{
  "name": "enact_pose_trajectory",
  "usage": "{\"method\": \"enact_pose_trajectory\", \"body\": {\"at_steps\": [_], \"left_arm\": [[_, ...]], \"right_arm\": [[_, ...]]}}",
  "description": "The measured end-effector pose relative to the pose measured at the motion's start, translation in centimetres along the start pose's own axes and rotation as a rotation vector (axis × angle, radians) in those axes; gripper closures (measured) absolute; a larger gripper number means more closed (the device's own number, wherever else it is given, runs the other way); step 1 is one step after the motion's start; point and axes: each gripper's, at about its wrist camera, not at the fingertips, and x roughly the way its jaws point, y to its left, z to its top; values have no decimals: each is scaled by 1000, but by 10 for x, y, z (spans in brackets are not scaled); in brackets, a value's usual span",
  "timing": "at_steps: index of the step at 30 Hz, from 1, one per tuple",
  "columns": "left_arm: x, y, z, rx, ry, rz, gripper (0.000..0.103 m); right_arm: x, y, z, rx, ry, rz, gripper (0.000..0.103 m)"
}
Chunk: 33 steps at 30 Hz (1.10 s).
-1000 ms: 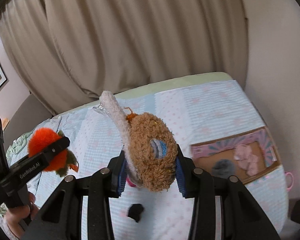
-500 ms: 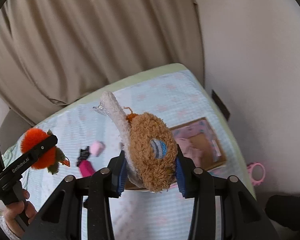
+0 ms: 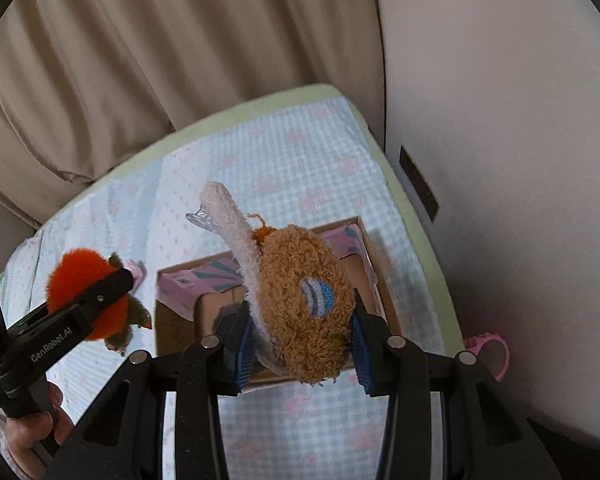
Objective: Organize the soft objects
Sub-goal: 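Carry the pompom and plush bear into the cardboard box and release both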
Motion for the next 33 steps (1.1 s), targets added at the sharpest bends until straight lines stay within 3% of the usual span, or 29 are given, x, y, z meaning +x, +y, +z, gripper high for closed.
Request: {"method": "enact_pose_trajectory", "body": {"at_steps": [7,13,21,22,23,24,25,26,27,28,29,33], "left_arm": [[85,-19,2,49,135,-4,67],[144,-27,-18,94,268,-2,67],[176,-32,-33,175,364,27,65],[175,-32,-32,179,366,29,61],[175,-32,-30,182,367,33,44],[174,-31,-28,187,367,42,10],[171,-32,-26,197,366,44,0],[168,-32,-25,208,367,47,0],[165,-31,-23,217,361,56,0],[157,-28,-24,231,333,63,0],[154,-27,-24,238,331,62,0],[148,-10,-28,225,352,71,0]], "right_arm": [[73,-23,2,6,135,-5,65],[124,-36,-2,9,248,-5,65],[154,-50,-6,37,340,0,65],[156,-50,-5,48,351,6,65],[160,-50,-4,64,364,19,63],[163,-51,-4,80,379,36,63],[165,-51,-4,87,389,46,54],[165,-51,-4,95,395,57,45],[165,-51,-4,112,390,75,17],[164,-51,-4,128,381,106,3],[163,-51,-5,143,375,143,0],[163,-48,-9,153,398,144,0]]}}
